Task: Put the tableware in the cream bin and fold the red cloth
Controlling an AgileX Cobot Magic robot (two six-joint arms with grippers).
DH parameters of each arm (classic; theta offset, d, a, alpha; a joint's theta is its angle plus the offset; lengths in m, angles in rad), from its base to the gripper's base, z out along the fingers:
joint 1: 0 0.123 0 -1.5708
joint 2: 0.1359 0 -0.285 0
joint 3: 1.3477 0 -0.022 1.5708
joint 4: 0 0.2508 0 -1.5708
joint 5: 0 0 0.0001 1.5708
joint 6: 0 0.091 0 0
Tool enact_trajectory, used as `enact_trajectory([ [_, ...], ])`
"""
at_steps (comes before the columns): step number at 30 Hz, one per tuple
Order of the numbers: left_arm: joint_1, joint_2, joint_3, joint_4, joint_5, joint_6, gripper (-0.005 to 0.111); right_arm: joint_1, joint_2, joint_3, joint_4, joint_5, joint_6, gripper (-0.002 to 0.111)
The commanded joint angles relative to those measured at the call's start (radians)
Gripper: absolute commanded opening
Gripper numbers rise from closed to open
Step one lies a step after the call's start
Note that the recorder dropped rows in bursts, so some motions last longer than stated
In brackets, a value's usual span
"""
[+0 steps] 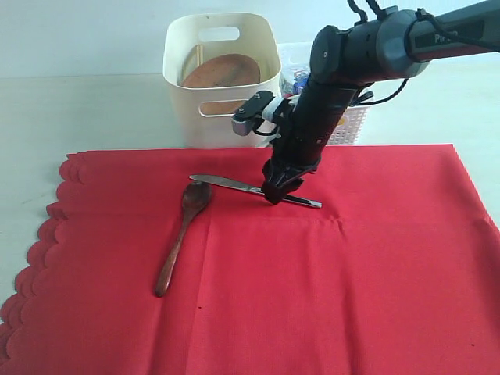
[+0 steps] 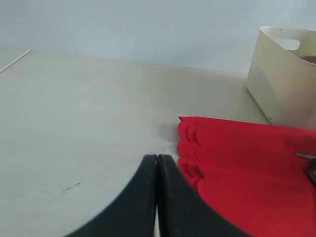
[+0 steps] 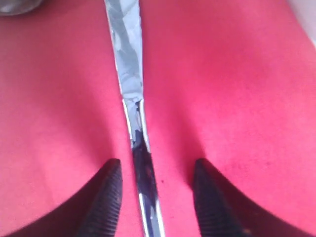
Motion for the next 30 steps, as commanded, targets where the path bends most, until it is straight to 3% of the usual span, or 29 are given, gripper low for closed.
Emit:
enact_trajectory([
  [1, -0.006, -0.006, 0.003, -0.001, -0.004, 0.000, 0.001, 0.005, 0.029, 0.001, -0.043, 0.001, 0.031, 0.024],
  [5, -0.006, -0.006, 0.003, -0.001, -0.004, 0.000, 0.001, 0.025, 0.035, 0.001, -0.185, 0.003, 0.147, 0.001],
  [6, -0.006, -0.006, 0.003, -0.001, -0.004, 0.000, 0.001, 0.029, 0.033, 0.001, -0.199, 0.003, 0.178, 0.000],
  [30, -0.006, -0.006, 0.003, -0.001, -0.004, -0.001, 0.001, 0.049, -0.327, 0.001, -0.124, 0.113, 0.214, 0.000],
])
